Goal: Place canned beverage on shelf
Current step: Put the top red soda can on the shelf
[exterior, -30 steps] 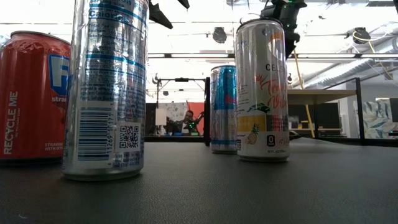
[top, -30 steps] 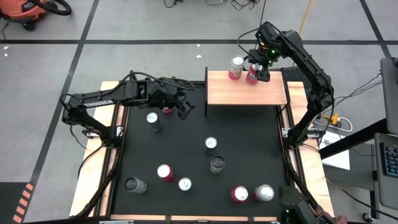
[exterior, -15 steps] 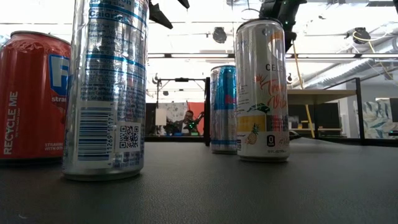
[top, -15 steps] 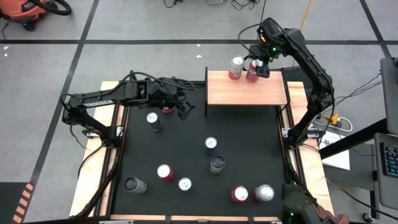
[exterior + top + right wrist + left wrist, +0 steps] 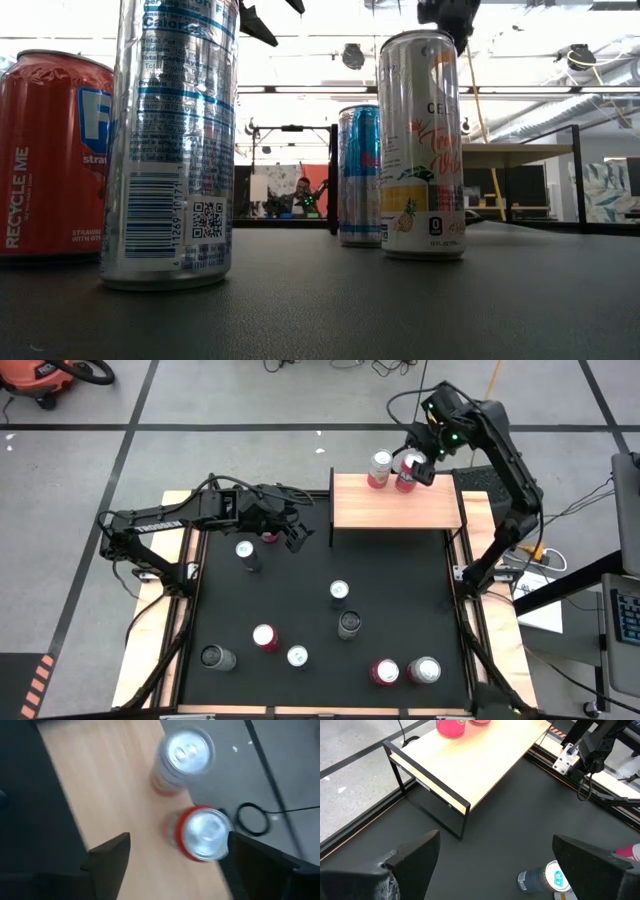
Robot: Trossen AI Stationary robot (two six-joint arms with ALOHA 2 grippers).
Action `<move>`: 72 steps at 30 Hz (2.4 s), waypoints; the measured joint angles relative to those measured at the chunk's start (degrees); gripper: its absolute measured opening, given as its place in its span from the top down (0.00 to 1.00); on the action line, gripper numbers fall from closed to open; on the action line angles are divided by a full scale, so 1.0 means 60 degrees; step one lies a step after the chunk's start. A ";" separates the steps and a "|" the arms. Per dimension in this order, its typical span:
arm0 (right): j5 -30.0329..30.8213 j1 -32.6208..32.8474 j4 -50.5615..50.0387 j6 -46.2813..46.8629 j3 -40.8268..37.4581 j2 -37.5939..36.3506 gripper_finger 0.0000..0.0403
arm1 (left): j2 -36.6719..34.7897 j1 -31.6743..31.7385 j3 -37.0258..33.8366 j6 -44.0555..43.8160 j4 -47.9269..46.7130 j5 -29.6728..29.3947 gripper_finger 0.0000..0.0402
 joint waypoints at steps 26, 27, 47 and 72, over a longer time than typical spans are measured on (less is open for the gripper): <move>-0.0450 0.0347 0.3150 0.7531 -0.6382 -0.2401 0.98 | 0.0073 -0.0004 -0.0002 0.0270 -0.0007 -0.0093 0.04; -0.0454 0.0278 0.3233 0.7679 -0.6620 -0.2401 0.98 | 0.0080 0.0000 -0.0009 0.0297 -0.0011 -0.0093 0.04; -0.0094 -0.0721 0.4842 0.7432 -0.7275 -0.2065 1.00 | 0.0073 0.0038 -0.0007 0.0257 -0.0007 -0.0180 0.04; 0.0124 -0.0890 0.5258 0.7111 -0.7275 -0.2076 1.00 | 0.0069 0.0248 -0.0007 0.0319 -0.0007 -0.0092 0.04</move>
